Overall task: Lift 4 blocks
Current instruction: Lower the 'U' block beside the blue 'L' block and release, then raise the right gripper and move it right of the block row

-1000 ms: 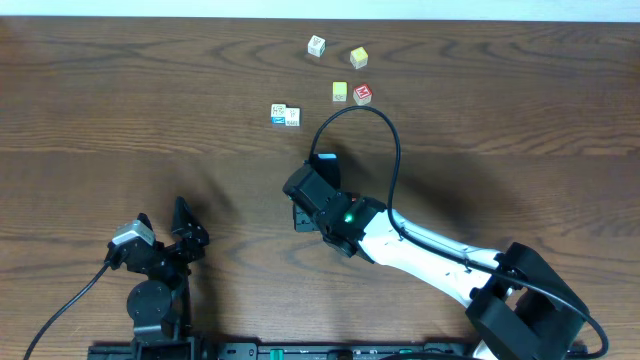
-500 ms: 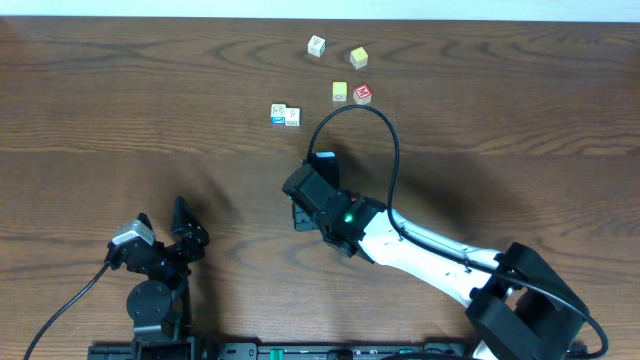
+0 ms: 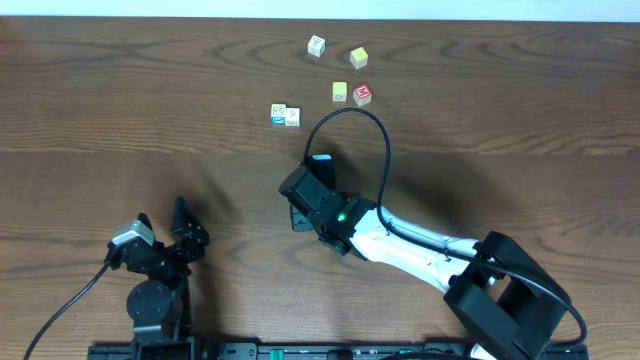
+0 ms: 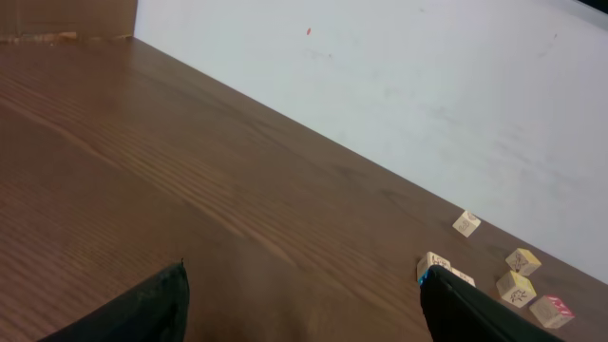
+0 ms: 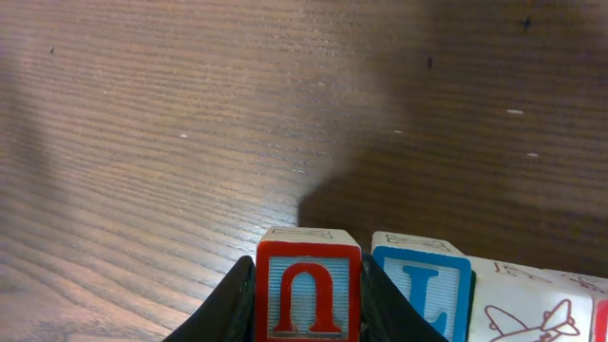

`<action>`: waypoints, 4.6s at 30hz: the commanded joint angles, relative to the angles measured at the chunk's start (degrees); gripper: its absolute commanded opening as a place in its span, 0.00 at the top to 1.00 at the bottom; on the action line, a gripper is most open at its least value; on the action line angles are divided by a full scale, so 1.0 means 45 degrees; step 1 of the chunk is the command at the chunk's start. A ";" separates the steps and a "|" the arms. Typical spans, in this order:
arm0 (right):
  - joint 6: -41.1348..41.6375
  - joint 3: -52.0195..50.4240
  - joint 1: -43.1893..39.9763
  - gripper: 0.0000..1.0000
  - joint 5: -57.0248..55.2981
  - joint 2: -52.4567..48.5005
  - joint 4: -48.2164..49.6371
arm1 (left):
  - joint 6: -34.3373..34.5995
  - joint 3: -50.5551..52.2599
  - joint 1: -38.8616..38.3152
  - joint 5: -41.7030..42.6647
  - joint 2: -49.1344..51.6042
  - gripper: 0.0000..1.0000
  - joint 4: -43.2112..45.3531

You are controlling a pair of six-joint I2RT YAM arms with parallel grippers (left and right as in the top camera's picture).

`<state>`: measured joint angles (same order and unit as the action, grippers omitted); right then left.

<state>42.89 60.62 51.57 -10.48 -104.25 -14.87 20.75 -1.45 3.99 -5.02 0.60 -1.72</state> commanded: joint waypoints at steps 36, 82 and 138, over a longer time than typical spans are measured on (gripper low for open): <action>-0.0170 0.0005 -0.0058 0.60 -0.0238 -0.0102 0.0073 | -0.0078 0.0262 -0.0049 -0.0117 -0.0073 0.22 -0.0471; -0.1307 0.0005 -0.0058 0.64 -0.0160 -0.0102 0.0495 | -0.0078 0.0262 -0.0049 -0.0117 -0.0073 0.21 -0.0471; -0.4993 0.2861 -0.6062 0.92 -0.0214 0.5926 -0.8267 | -0.2511 -0.1651 -0.0053 0.1889 0.1938 0.21 0.0539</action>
<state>21.58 73.32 24.45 -11.16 -78.46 -52.01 12.34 -2.48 3.99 -1.96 4.62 0.40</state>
